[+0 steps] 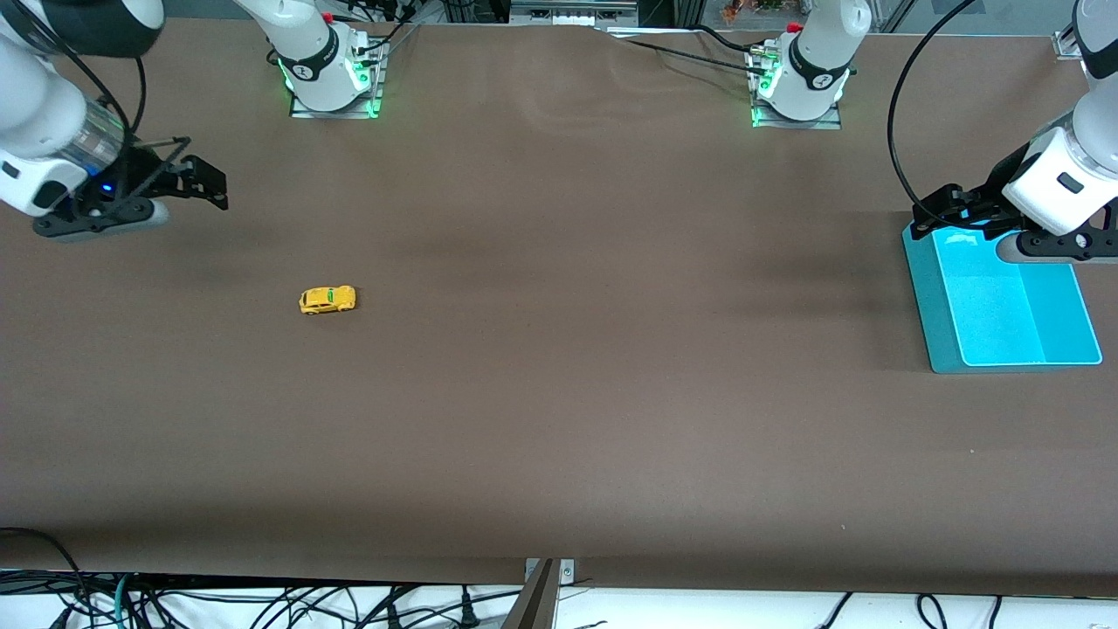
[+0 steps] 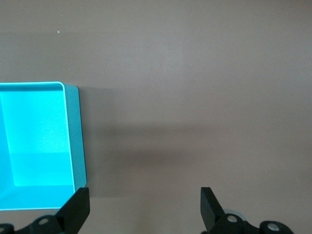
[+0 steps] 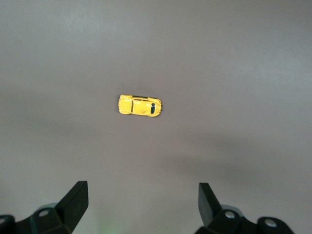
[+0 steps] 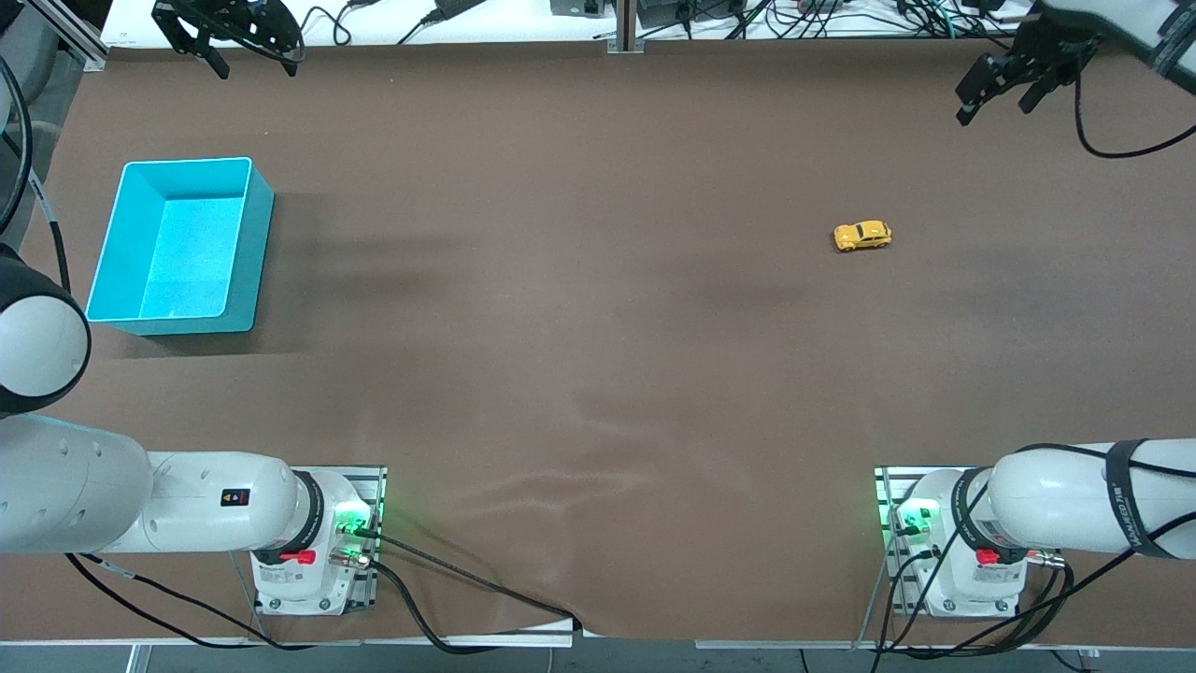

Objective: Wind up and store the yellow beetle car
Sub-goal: 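Reach the right gripper down over the yellow beetle car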

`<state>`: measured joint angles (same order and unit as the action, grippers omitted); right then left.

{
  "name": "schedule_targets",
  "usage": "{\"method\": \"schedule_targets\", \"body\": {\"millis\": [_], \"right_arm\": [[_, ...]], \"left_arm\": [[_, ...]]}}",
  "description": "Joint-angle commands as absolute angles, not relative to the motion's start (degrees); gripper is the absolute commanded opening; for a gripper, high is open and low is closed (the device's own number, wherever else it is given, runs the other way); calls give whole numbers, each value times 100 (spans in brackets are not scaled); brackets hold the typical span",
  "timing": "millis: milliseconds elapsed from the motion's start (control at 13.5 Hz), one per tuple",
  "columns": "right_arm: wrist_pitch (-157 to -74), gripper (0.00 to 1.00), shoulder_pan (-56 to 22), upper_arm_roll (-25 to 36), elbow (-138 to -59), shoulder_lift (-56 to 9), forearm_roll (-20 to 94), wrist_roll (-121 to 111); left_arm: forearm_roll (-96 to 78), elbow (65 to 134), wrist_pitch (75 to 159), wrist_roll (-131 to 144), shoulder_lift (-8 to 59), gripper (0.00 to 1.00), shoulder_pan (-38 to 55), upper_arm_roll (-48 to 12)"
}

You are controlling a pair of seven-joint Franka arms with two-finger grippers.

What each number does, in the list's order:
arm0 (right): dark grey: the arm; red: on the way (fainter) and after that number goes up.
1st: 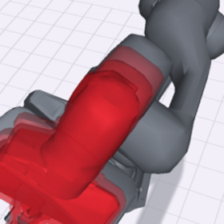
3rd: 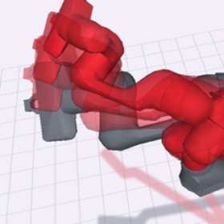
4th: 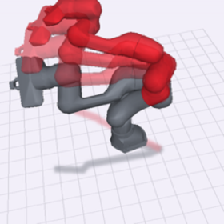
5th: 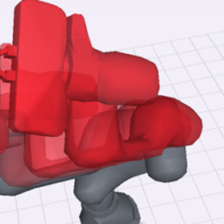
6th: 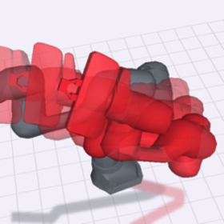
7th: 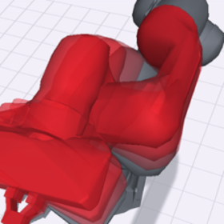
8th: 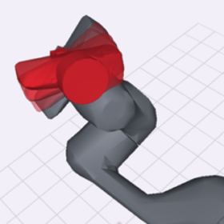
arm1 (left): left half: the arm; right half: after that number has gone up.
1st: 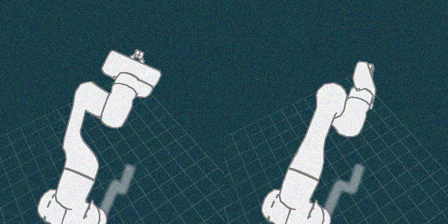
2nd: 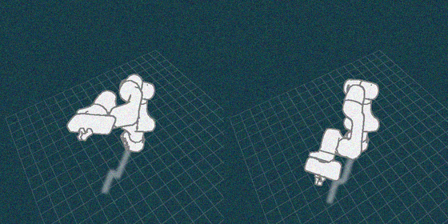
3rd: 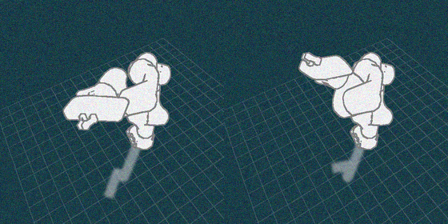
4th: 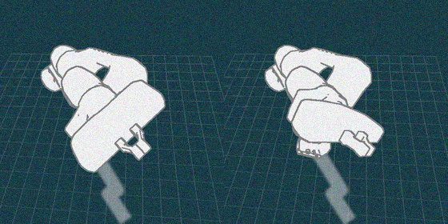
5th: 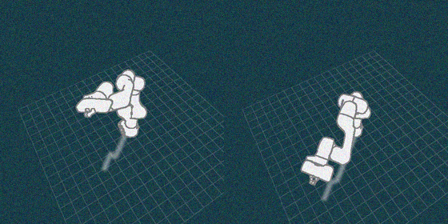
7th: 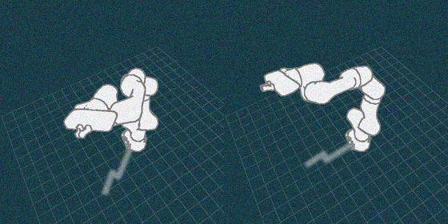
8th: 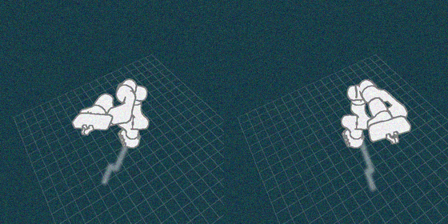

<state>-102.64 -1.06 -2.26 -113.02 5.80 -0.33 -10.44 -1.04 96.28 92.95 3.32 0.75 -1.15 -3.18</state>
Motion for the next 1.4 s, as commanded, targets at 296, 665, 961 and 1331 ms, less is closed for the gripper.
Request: {"method": "schedule_targets", "body": {"millis": [296, 665, 961, 1331], "right_arm": [[-12029, 100, -114, -229, -12935, 642, -44, -2423], [-13111, 100, -114, -290, -13219, -191, -70, -4513], [-14024, 100, -105, -614, -13219, -921, -79, -6175], [-15125, 100, -88, -668, -13219, -1695, -70, -7575]], "left_arm": [[-132, 9483, 9167, 1, 132, 100, -141, -281], [-132, 9483, 9193, -9, 132, 100, -141, -281], [-132, 9483, 9193, -9, 132, 100, -141, -281], [-132, 9483, 9193, 0, 141, 100, -141, -281]]}}
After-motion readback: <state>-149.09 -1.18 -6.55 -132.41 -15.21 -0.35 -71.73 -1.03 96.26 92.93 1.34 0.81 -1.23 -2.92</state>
